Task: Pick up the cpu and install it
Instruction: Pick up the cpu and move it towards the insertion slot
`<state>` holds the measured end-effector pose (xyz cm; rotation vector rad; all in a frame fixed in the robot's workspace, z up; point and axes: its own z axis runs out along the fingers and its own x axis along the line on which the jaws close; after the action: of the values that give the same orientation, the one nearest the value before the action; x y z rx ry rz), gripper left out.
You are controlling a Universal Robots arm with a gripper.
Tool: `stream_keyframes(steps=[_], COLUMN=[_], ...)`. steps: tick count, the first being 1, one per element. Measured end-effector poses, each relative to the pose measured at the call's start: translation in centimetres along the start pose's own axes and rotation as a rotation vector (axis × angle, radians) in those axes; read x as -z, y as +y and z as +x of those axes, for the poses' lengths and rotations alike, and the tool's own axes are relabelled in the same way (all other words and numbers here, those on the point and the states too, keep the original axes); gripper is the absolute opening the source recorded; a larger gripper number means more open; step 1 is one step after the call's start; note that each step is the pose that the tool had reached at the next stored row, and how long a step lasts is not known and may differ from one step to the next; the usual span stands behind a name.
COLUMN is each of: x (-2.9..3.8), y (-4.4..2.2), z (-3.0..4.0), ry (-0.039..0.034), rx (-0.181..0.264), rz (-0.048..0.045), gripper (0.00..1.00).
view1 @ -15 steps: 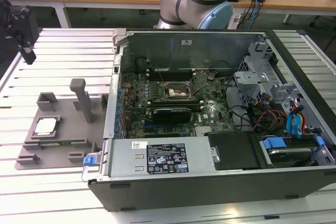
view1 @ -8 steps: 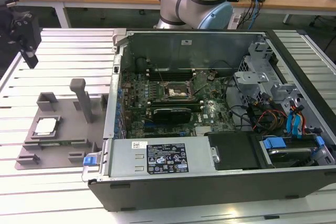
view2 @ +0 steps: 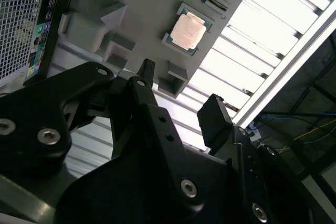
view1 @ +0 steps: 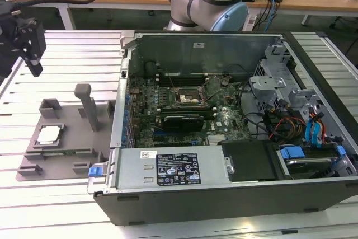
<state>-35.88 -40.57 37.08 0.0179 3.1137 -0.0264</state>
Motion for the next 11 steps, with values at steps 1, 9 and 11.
stream_keyframes(steps=[1, 9, 11], x=[-0.05, -1.06, -1.32], y=[0.00, 0.02, 0.02], z=[0.00, 0.03, 0.04], ry=[0.0000, 0.0001, 0.0000], rx=[0.000, 0.000, 0.000], rz=[-0.0001, 0.0001, 0.0000], gripper=[0.60, 0.60, 0.60])
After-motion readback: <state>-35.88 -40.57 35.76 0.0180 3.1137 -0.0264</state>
